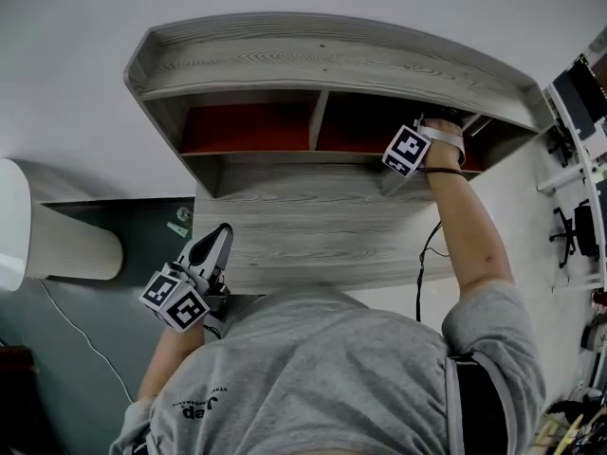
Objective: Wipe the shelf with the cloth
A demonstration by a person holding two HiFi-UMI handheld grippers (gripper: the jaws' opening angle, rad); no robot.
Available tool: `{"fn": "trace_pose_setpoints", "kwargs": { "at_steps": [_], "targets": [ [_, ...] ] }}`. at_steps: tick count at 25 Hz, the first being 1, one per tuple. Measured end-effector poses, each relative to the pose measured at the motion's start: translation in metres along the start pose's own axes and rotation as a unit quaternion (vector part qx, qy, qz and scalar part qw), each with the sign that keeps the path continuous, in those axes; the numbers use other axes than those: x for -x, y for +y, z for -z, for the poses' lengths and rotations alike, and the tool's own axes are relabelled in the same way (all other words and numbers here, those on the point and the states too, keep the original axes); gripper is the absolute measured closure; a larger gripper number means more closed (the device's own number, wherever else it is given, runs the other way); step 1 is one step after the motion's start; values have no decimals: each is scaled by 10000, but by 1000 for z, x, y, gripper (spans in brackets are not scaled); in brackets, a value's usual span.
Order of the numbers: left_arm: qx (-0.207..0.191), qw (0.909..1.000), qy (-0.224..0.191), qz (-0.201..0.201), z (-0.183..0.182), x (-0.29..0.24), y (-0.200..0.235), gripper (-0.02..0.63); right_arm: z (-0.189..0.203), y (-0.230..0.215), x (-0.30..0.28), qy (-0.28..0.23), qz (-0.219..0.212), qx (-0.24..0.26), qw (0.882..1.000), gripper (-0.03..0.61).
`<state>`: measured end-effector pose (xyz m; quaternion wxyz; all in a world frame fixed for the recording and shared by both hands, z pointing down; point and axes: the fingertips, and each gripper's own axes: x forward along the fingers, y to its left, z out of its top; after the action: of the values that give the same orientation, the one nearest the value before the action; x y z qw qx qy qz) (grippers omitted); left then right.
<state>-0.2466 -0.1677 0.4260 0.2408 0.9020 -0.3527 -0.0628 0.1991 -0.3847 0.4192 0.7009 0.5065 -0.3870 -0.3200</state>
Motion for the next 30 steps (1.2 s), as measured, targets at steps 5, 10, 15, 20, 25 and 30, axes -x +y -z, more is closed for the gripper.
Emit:
{"fn": "trace_pose_setpoints", "kwargs": {
  "at_steps": [5,10,15,20,25,30],
  "targets": [
    [98,9996,87,252,-5,15,18,598,16,-49,44,15,1225,-1032,9871,515],
    [-24,9980,381,506,-16,33,35,598,40,-65,64,440,1786,-1880,9648,515],
    [-303,9949,594,757,-37,23,48,598,52,-64,48,913,1788,-2058,9578,515],
    [-618,9884,754,1167,-51,-6,45,597,50,-60,17,1241,1752,-1665,9624,515],
    [-523,9860,952,1263,-38,-20,48,598,42,-41,-11,1588,1220,-1081,9738,515],
    [-370,9860,1004,1281,-30,-25,50,597,30,41,-21,1807,-605,-638,9796,514]
  ]
}}
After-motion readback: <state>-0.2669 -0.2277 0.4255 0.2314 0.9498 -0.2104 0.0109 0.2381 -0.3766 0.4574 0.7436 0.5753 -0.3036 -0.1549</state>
